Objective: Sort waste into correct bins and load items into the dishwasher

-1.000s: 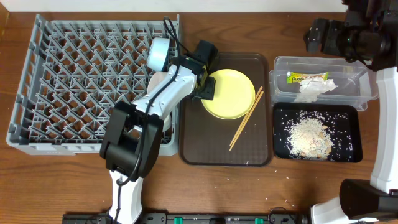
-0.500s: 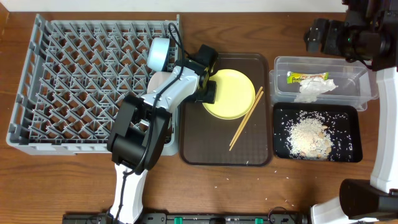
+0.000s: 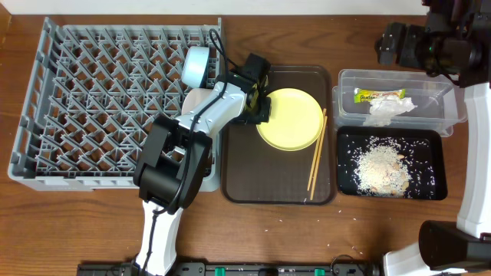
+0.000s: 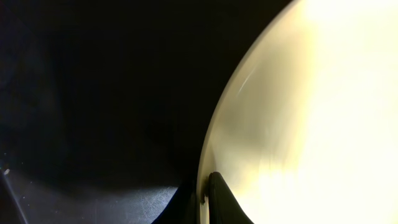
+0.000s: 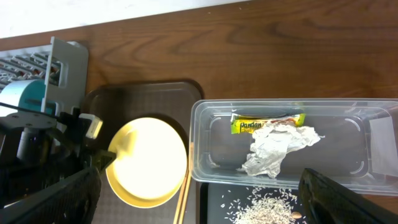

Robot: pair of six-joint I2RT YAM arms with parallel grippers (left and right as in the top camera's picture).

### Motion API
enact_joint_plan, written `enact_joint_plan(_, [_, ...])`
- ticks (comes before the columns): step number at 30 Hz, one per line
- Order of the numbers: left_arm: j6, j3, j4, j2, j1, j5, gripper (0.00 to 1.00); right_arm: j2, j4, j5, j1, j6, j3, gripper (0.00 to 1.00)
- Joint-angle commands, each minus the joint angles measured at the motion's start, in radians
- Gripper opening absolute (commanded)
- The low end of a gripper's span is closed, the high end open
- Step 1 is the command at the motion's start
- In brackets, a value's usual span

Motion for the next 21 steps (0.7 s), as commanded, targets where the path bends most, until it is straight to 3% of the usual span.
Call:
enact_joint_plan(1, [0.01, -0.018, -0.007, 0.037, 0.0, -0.072, 0.08, 0.003, -0.001, -0.004, 0.008, 0.011, -0.002, 0.99])
enact_joint_plan(13, [0.01, -0.016, -0.029, -0.156, -0.002, -0.306, 0.07, 0.002, -0.001, -0.004, 0.008, 0.011, -0.002, 0.99])
enact_joint_plan(21, [0.009, -0.017, -0.061, -0.21, -0.002, -0.303, 0.07, 0.002, -0.001, -0.004, 0.008, 0.011, -0.002, 0.99])
